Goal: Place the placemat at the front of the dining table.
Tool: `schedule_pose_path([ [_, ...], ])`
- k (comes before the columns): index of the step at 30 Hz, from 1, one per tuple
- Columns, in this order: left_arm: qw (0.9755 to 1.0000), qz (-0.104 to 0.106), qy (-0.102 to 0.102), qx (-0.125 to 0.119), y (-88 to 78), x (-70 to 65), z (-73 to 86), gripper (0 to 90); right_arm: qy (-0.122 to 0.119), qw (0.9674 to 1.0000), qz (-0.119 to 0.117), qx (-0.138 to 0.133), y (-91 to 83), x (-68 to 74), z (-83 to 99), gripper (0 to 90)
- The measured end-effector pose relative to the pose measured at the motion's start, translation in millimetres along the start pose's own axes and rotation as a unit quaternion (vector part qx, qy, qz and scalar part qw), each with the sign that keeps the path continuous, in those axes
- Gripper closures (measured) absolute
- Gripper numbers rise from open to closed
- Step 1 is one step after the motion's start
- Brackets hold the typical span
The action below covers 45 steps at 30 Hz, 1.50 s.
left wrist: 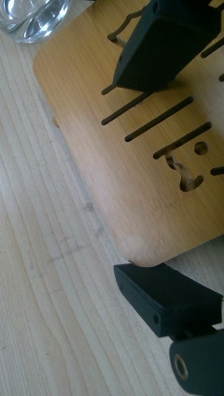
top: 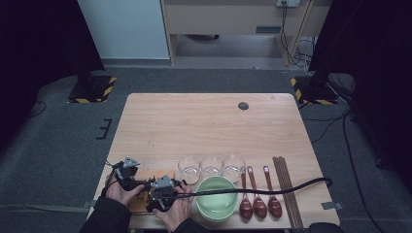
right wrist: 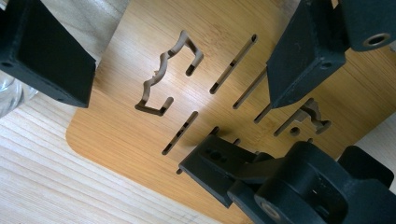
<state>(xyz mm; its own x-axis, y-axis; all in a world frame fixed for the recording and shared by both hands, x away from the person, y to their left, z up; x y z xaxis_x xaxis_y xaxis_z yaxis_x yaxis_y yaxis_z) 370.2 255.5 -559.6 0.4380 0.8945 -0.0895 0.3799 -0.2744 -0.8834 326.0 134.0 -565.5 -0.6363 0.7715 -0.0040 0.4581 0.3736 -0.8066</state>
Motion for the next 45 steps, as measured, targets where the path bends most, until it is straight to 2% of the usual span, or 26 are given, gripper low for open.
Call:
schedule_pose_path([
  [9,1.0000,0.000,-0.003,-0.003,-3.6,0.8,-0.9,8.9,-0.011,0.9999,0.004,0.000,-1.9,0.2,-3.1,8.3],
  [18,0.9999,-0.001,-0.003,-0.011,-8.7,1.2,-3.2,8.9,-0.011,0.9999,0.003,-0.004,-5.7,0.0,-6.9,8.3],
  [31,0.9995,-0.005,-0.006,-0.030,-18.6,1.1,-5.9,8.9,-0.020,0.9996,0.007,-0.017,-13.2,0.4,-13.1,8.3],
  [35,0.9993,-0.004,-0.010,-0.035,-21.3,1.7,-6.6,8.9,-0.029,0.9993,0.012,-0.020,-15.7,0.7,-15.9,8.3],
  [45,0.9986,-0.006,-0.016,-0.051,-30.1,3.0,-9.7,9.0,-0.037,0.9988,0.010,-0.030,-22.1,-0.3,-22.3,8.3],
])
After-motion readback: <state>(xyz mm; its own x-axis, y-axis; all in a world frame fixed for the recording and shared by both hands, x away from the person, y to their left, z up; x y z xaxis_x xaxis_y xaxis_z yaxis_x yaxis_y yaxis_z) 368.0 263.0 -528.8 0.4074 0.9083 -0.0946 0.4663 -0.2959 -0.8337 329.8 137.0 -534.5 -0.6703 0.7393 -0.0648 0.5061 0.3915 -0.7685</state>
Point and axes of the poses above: each handheld gripper's, and its own axes: y roughly forward along the jaws, z roughly out of its underside, x roughly to its left, the point moved 6 cm from there along y, roughly forward along the jaws, and after that the axes turned 10 degrees about x, right-handed, at the moved point
